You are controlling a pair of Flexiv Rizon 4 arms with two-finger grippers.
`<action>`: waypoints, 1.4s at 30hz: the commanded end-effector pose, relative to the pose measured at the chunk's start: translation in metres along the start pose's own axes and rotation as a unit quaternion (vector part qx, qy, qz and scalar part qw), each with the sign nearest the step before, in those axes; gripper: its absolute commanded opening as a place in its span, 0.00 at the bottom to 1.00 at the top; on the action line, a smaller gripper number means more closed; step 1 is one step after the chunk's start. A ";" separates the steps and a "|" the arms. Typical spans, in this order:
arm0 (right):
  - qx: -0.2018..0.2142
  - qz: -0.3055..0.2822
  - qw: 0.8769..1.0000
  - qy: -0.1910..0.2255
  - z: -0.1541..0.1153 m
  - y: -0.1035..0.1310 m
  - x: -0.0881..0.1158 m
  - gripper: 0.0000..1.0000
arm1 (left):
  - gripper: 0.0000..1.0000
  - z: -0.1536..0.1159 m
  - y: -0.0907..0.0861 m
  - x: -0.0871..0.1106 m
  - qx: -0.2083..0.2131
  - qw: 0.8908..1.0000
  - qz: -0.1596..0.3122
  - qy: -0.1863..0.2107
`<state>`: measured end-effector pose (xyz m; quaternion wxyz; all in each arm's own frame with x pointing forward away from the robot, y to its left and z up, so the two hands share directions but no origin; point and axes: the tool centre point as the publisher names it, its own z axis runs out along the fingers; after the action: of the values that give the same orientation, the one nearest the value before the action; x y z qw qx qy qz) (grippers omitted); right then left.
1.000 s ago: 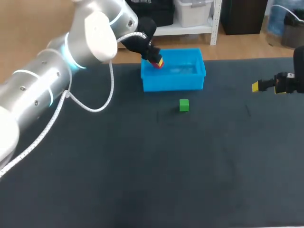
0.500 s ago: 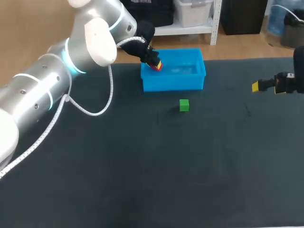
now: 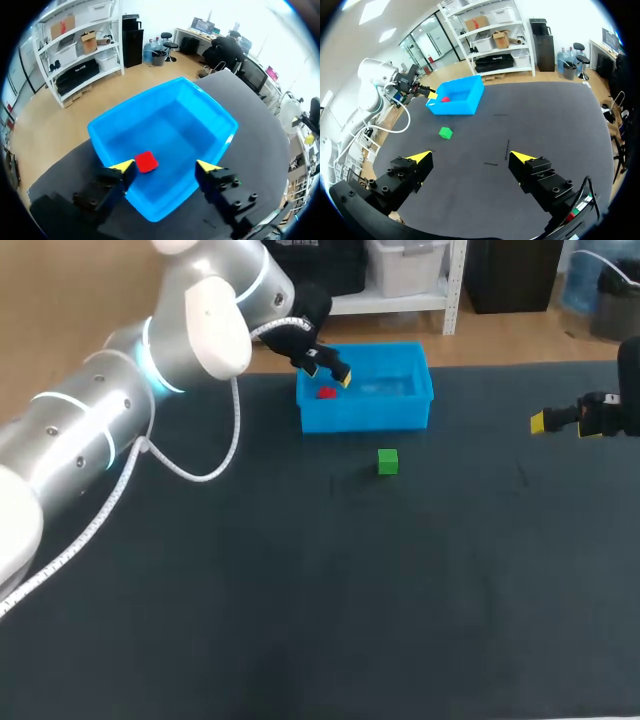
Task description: Use the left arm to pick the red cube and place it into the blue plastic box first, then use the right arm to grasp the green cube and put it into the same blue plastic box after the first action is fully finished.
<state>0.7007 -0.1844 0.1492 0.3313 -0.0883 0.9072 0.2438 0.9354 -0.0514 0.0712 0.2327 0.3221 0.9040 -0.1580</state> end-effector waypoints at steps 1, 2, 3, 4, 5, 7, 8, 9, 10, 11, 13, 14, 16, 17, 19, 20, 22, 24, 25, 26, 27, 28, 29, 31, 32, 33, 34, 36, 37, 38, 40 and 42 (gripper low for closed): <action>0.001 0.000 1.000 0.001 0.000 0.000 0.000 1.00 | 1.00 -0.003 0.002 -0.011 0.004 0.997 0.007 0.075; 0.001 0.000 1.000 0.001 0.000 0.000 0.000 1.00 | 1.00 -0.006 0.001 -0.012 0.004 0.997 0.009 0.073; 0.001 0.000 1.000 0.001 0.000 0.000 0.000 1.00 | 1.00 -0.009 0.000 -0.012 0.003 0.997 0.011 0.070; 0.001 0.000 1.000 0.001 0.000 0.000 0.000 1.00 | 1.00 -0.012 -0.002 -0.013 -0.001 0.998 0.014 0.069; 0.001 0.000 1.000 0.001 0.000 0.000 0.000 1.00 | 1.00 -0.015 -0.003 -0.014 -0.001 0.998 0.017 0.065; 0.001 0.000 1.000 0.001 0.000 0.000 0.000 1.00 | 1.00 -0.023 -0.006 -0.015 -0.003 0.998 0.019 0.061; 0.001 0.000 1.000 0.001 0.000 0.000 0.000 1.00 | 1.00 -0.027 -0.007 -0.015 -0.005 0.998 0.021 0.058; 0.001 0.000 1.000 0.001 0.000 0.000 0.000 1.00 | 1.00 -0.031 -0.009 -0.015 -0.006 0.998 0.024 0.056; 0.001 0.000 1.000 0.001 0.000 0.000 0.000 1.00 | 1.00 -0.036 -0.011 -0.015 -0.007 0.998 0.025 0.054; 0.001 0.000 1.000 0.001 0.000 0.000 0.000 1.00 | 1.00 -0.040 -0.011 -0.014 -0.008 0.998 0.027 0.051; 0.001 0.000 1.000 0.001 0.000 0.000 0.000 1.00 | 1.00 -0.053 -0.014 -0.011 -0.013 0.998 0.029 0.046; 0.001 0.000 1.000 0.001 0.000 0.000 0.000 1.00 | 1.00 -0.059 -0.015 -0.010 -0.016 0.998 0.030 0.044; 0.001 0.000 1.000 0.001 0.000 0.000 0.000 1.00 | 1.00 -0.077 -0.016 -0.003 -0.022 0.999 0.025 0.032; 0.001 0.000 1.000 0.001 0.000 0.000 0.000 1.00 | 1.00 -0.083 -0.017 -0.001 -0.029 0.999 0.022 0.028; 0.001 0.000 1.000 0.001 0.000 0.000 0.000 1.00 | 1.00 -0.099 -0.018 0.009 -0.033 0.999 0.009 0.016; 0.001 0.000 1.000 0.001 0.000 0.000 0.000 1.00 | 1.00 -0.107 -0.019 0.015 -0.035 0.999 0.003 0.012; 0.001 0.000 1.000 0.001 0.000 0.000 0.000 1.00 | 1.00 -0.123 -0.020 0.027 -0.036 0.999 -0.010 0.004; 0.001 0.000 1.000 0.001 0.000 0.000 0.000 1.00 | 1.00 -0.135 -0.023 0.040 -0.035 0.999 -0.020 0.000; 0.001 0.000 1.000 0.001 0.000 0.000 0.000 1.00 | 1.00 -0.141 -0.025 0.046 -0.034 0.999 -0.026 -0.002; 0.001 0.000 1.000 0.001 0.000 0.000 0.000 1.00 | 1.00 -0.145 -0.027 0.053 -0.035 0.999 -0.032 -0.003; 0.001 0.000 1.000 0.001 0.000 0.000 0.000 1.00 | 1.00 -0.149 -0.029 0.059 -0.038 0.999 -0.037 -0.003; 0.001 0.000 1.000 0.001 0.000 0.000 0.000 1.00 | 1.00 -0.154 -0.031 0.066 -0.038 0.998 -0.041 -0.007; 0.001 0.000 1.000 0.001 0.000 0.000 0.000 1.00 | 1.00 -0.158 -0.033 0.073 -0.039 0.998 -0.047 -0.010; 0.001 0.000 1.000 0.001 0.000 0.000 0.000 1.00 | 1.00 -0.164 -0.036 0.088 -0.037 0.998 -0.054 -0.012; 0.001 0.000 1.000 0.001 0.000 0.000 0.000 1.00 | 1.00 -0.166 -0.037 0.096 -0.040 0.997 -0.060 -0.013; 0.001 0.000 1.000 0.001 0.000 0.000 0.000 1.00 | 1.00 -0.169 -0.038 0.103 -0.039 0.997 -0.066 -0.016; 0.001 0.000 1.000 0.001 0.000 0.000 0.000 1.00 | 1.00 -0.172 -0.038 0.110 -0.041 0.997 -0.069 -0.019; 0.001 0.000 1.000 0.001 0.000 0.000 0.000 1.00 | 1.00 -0.177 -0.040 0.125 -0.048 0.995 -0.081 -0.023; 0.001 0.000 1.000 0.001 0.000 0.000 0.000 1.00 | 1.00 -0.180 -0.040 0.131 -0.049 0.995 -0.086 -0.030; 0.001 0.000 1.000 0.001 0.000 0.000 0.000 1.00 | 1.00 -0.182 -0.041 0.136 -0.056 0.994 -0.090 -0.033; 0.001 0.000 1.000 0.001 0.000 0.000 0.000 1.00 | 1.00 -0.188 -0.044 0.147 -0.059 0.993 -0.097 -0.042; 0.001 0.000 1.000 0.001 0.000 0.000 0.000 1.00 | 1.00 -0.192 -0.047 0.156 -0.066 0.992 -0.100 -0.041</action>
<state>0.7007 -0.1844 0.1492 0.3313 -0.0883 0.9072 0.2438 0.8153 0.0412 0.1730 0.0969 0.2309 0.9632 -0.0977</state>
